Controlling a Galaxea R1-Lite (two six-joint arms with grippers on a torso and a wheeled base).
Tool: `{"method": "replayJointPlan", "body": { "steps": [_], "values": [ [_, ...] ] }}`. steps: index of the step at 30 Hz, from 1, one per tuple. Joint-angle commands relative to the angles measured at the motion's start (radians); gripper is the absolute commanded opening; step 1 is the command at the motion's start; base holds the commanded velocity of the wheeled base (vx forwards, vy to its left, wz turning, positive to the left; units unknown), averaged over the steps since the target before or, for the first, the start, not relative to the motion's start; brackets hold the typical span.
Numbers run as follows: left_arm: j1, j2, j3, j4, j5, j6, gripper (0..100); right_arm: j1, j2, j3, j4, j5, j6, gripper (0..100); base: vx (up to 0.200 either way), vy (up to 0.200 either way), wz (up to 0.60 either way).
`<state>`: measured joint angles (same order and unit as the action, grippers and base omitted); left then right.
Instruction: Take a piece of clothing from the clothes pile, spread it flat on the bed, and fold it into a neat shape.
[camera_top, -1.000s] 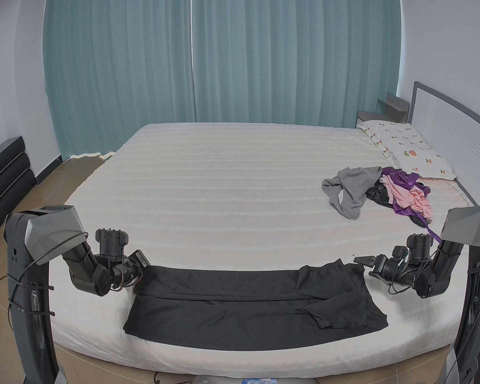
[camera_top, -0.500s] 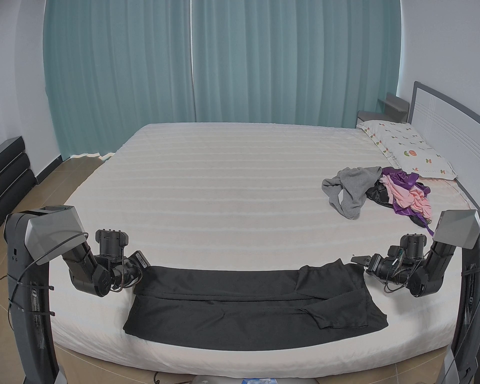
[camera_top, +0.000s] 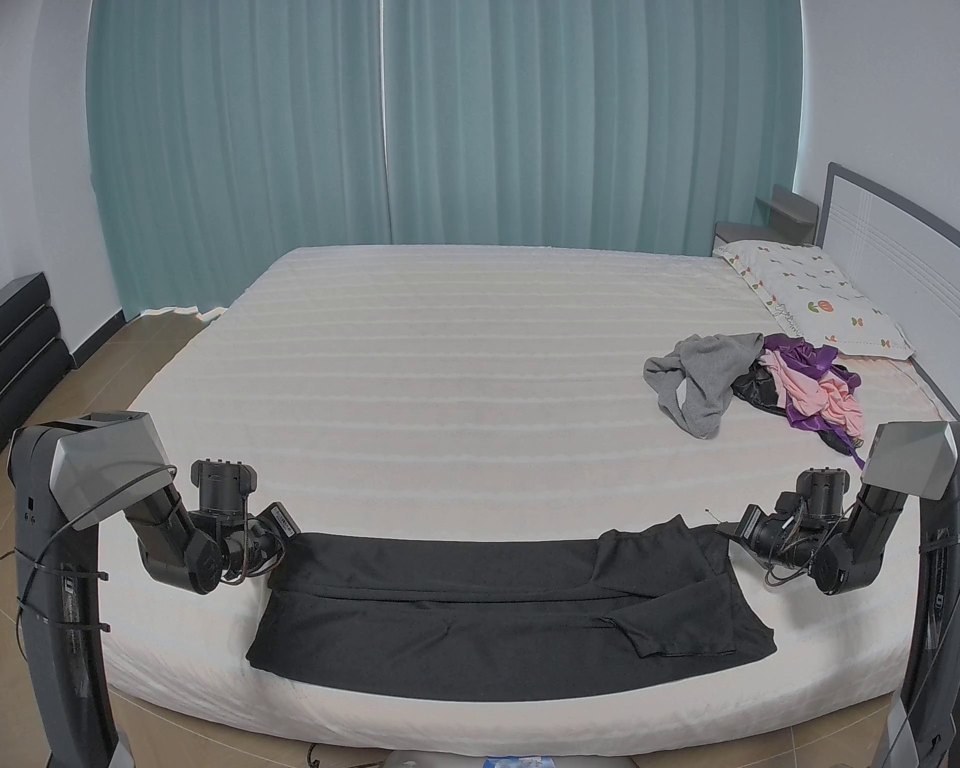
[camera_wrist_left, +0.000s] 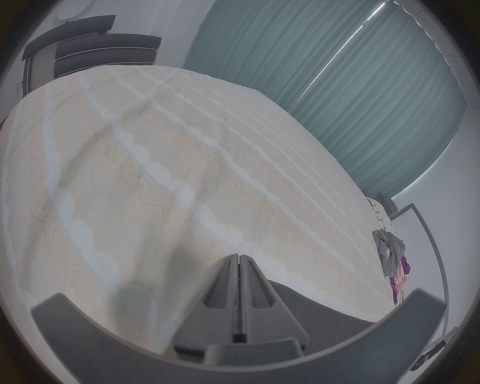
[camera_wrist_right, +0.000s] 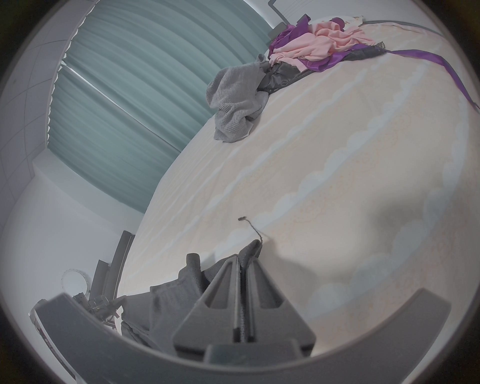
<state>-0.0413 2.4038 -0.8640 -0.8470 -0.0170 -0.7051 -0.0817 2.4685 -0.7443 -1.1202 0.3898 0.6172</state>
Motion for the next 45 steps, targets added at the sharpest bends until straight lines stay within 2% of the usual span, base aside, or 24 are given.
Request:
{"method": "replayJointPlan", "body": {
  "steps": [1,13,14,15,22,25,27,31,32,33,45],
  "values": [
    [0.0,0.005,-0.001,0.0,0.0,-0.001,0,-0.003,-0.005,-0.001,-0.001,-0.003,0.001,0,0.0,0.0,0.0],
    [0.0,0.005,-0.001,0.002,0.0,-0.001,0,-0.001,-0.002,0.0,0.0,-0.005,-0.002,0,0.0,0.0,0.0],
    [0.0,0.003,-0.001,0.003,0.0,-0.002,0,-0.001,-0.003,0.002,0.0,-0.005,-0.002,100,0.0,0.0,0.0],
    [0.001,0.003,-0.001,0.003,0.0,-0.004,100,-0.001,-0.003,0.003,0.0,-0.005,-0.002,100,0.0,0.0,0.0],
    [0.004,0.0,0.002,0.003,-0.001,-0.005,100,-0.007,-0.031,0.019,-0.003,0.0,0.004,100,0.0,0.0,0.0],
    [0.014,-0.014,0.016,0.002,-0.006,-0.033,100,-0.016,-0.051,0.046,-0.003,0.008,0.01,100,0.0,0.0,0.0],
    [0.021,-0.034,0.025,0.003,-0.011,-0.043,100,-0.016,-0.06,0.054,-0.004,0.008,0.039,100,0.0,0.0,0.0],
    [0.043,-0.086,0.082,-0.003,-0.047,-0.048,100,-0.018,-0.092,0.059,-0.001,0.008,0.153,100,0.0,0.0,0.0],
    [0.043,-0.086,0.082,-0.003,-0.047,-0.048,100,-0.018,-0.092,0.059,-0.001,0.008,0.153,100,0.0,0.0,0.0],
    [0.047,-0.106,0.111,-0.004,-0.084,-0.048,100,-0.02,-0.094,0.059,0.0,0.008,0.171,100,0.0,0.0,0.0],
    [0.023,-0.146,0.129,-0.003,-0.123,-0.079,100,-0.016,-0.091,0.068,-0.003,0.009,0.176,100,-0.183,0.0,0.0]
  ]
}}
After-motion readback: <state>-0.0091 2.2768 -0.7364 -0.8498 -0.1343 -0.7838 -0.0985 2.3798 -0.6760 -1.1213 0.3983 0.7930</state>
